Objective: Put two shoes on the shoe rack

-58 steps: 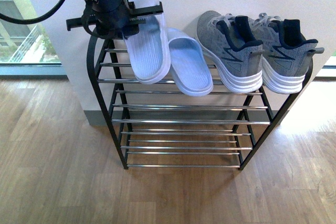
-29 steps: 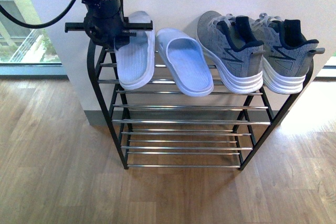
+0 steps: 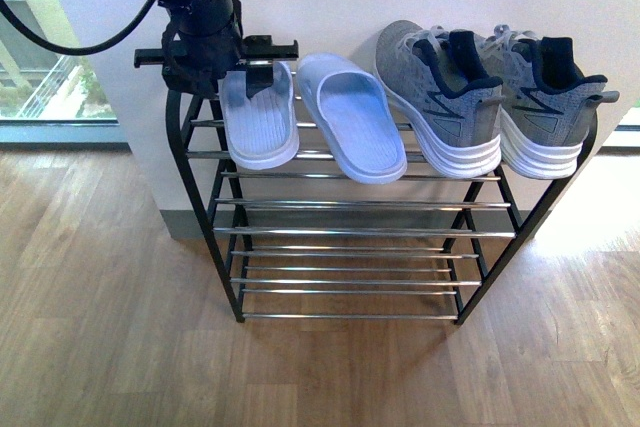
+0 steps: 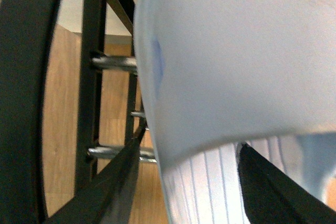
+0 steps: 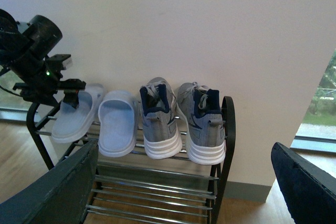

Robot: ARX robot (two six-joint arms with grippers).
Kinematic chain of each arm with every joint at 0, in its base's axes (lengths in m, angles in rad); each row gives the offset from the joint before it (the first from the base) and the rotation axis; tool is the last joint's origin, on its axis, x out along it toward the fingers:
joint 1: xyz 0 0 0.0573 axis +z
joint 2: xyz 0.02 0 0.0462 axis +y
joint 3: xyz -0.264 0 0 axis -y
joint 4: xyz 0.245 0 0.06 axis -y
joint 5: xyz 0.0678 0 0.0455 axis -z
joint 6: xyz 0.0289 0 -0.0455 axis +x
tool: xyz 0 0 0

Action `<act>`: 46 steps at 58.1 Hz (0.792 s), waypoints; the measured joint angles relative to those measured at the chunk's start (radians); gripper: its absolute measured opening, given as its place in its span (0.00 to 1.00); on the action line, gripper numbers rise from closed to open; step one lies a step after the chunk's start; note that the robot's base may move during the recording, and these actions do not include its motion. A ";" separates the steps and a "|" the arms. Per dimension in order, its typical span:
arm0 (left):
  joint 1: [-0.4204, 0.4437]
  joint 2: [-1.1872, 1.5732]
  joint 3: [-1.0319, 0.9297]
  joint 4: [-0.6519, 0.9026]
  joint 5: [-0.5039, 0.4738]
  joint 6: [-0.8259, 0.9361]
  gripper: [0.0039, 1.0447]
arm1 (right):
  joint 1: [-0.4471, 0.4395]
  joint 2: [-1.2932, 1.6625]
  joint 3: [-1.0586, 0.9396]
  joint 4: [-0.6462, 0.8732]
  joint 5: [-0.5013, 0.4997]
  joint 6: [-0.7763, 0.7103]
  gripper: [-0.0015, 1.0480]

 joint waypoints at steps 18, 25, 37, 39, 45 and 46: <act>-0.006 -0.498 -0.639 0.582 -0.401 0.250 0.91 | 0.000 0.000 0.000 0.000 0.000 0.000 0.91; 0.040 -0.574 -0.945 1.142 -0.227 0.287 0.75 | 0.000 0.000 0.000 0.000 0.000 0.000 0.91; 0.103 -0.723 -1.344 1.630 -0.122 0.291 0.45 | 0.000 0.000 0.000 0.000 0.000 0.000 0.91; 0.108 -0.748 -1.371 1.647 -0.115 0.291 0.41 | 0.000 0.000 0.000 0.000 0.000 0.000 0.91; 0.131 -0.857 -1.494 1.689 -0.088 0.291 0.24 | 0.000 0.000 0.000 0.000 0.000 0.000 0.91; 0.133 -0.866 -1.506 1.691 -0.085 0.291 0.22 | 0.000 0.000 0.000 0.000 0.000 0.000 0.91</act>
